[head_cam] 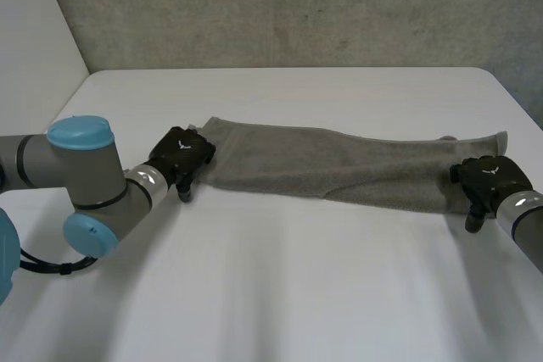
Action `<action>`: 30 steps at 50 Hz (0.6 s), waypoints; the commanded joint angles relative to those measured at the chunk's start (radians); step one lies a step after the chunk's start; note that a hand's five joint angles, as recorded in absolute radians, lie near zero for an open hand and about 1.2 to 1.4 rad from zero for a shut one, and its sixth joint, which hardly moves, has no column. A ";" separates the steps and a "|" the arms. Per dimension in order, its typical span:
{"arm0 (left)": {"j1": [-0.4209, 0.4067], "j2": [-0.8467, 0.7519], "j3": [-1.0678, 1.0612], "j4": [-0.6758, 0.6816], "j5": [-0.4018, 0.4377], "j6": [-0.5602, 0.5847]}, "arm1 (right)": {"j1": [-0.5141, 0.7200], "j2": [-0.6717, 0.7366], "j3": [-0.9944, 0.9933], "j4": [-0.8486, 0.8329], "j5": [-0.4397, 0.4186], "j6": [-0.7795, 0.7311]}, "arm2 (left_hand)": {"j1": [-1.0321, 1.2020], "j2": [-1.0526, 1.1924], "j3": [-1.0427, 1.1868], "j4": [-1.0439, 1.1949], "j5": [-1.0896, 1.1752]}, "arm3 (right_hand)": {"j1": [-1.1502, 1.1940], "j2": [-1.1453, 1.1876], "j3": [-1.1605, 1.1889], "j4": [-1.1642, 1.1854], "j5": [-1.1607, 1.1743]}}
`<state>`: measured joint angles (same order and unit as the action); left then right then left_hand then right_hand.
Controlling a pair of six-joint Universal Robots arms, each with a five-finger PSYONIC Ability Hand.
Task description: Fold the towel.
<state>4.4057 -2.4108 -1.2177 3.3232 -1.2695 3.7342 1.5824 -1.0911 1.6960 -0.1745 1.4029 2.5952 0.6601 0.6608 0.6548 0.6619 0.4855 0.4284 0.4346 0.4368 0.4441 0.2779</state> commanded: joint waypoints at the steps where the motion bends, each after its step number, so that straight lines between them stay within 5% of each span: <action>1: 0.008 -0.031 0.017 0.009 0.001 -0.005 | 0.005 0.072 -0.016 -0.051 0.008 -0.064 | 0.011 0.011 0.017 0.009 0.011 | 0.053 0.047 0.044 0.037 0.029; 7: 0.012 -0.036 0.017 0.009 0.001 -0.007 | 0.001 0.082 -0.018 -0.085 0.018 -0.113 | 0.337 0.337 0.343 0.335 0.337 | 0.364 0.358 0.356 0.348 0.340; 9: 0.012 -0.034 0.017 0.009 0.001 -0.005 | -0.001 0.080 -0.015 -0.134 0.034 -0.138 | 0.650 0.649 0.655 0.648 0.650 | 0.829 0.822 0.820 0.813 0.805; 11: 0.012 -0.034 0.017 0.009 -0.001 -0.005 | -0.001 0.080 -0.013 -0.158 0.044 -0.148 | 0.735 0.735 0.741 0.733 0.735 | 0.966 0.960 0.958 0.951 0.942; 30: 0.049 0.194 -0.216 -0.002 0.010 -0.007 | 0.008 0.028 -0.015 -0.160 0.054 -0.335 | 0.736 0.736 0.742 0.734 0.736 | 0.968 0.962 0.959 0.952 0.944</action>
<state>4.4387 -2.3217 -1.3064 3.3192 -1.2665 3.7273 1.5923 -1.0523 1.6817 -0.3586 1.4654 2.3614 1.3435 1.3534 1.3735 1.3545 1.1871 1.3167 1.3175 1.3095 1.3374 1.1568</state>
